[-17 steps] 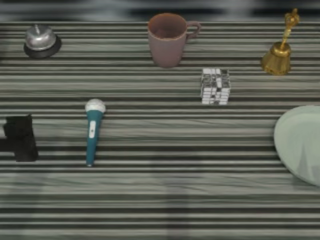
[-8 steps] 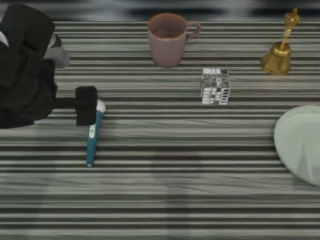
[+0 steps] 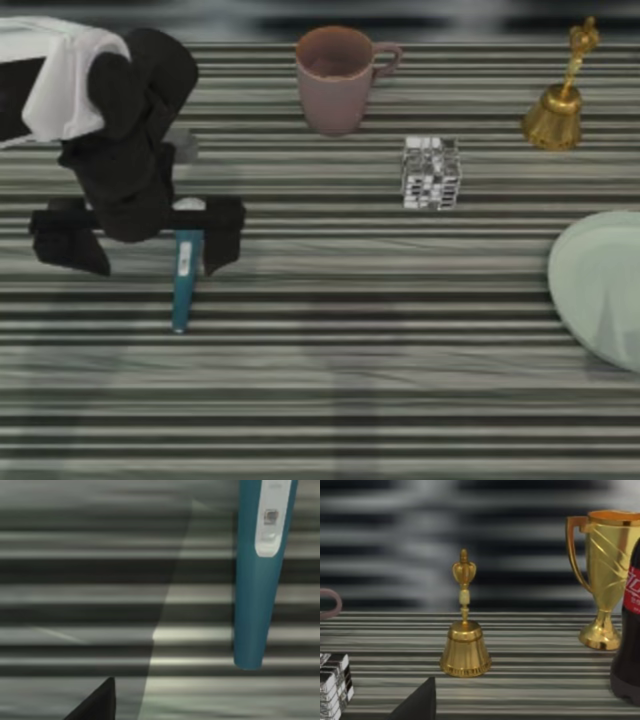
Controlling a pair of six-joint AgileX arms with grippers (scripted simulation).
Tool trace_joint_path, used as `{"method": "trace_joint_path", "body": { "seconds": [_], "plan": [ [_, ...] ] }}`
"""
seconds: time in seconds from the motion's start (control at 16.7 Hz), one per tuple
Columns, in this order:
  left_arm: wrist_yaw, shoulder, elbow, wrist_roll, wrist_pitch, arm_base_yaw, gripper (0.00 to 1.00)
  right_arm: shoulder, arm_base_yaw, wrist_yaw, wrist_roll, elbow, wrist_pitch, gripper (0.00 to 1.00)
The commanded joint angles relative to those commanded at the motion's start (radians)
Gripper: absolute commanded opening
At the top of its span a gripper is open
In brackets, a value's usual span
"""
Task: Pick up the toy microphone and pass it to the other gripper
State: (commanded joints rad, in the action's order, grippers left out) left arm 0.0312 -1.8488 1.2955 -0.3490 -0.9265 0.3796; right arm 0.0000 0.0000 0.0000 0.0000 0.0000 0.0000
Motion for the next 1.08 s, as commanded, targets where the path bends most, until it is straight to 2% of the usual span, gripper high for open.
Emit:
{"method": "trace_joint_path", "body": {
  "seconds": [0.36, 0.84, 1.08],
  "plan": [
    [0.000, -0.008, -0.010, 0.003, 0.018, -0.005, 1.00, 0.000, 0.000, 0.000, 0.000, 0.000, 0.000, 1.00],
    [-0.002, -0.188, -0.132, 0.012, 0.325, -0.010, 1.00, 0.000, 0.000, 0.000, 0.000, 0.000, 0.000, 1.00],
    [-0.002, -0.210, -0.145, 0.013, 0.356, -0.010, 1.00, 0.000, 0.000, 0.000, 0.000, 0.000, 0.000, 1.00]
  ]
}}
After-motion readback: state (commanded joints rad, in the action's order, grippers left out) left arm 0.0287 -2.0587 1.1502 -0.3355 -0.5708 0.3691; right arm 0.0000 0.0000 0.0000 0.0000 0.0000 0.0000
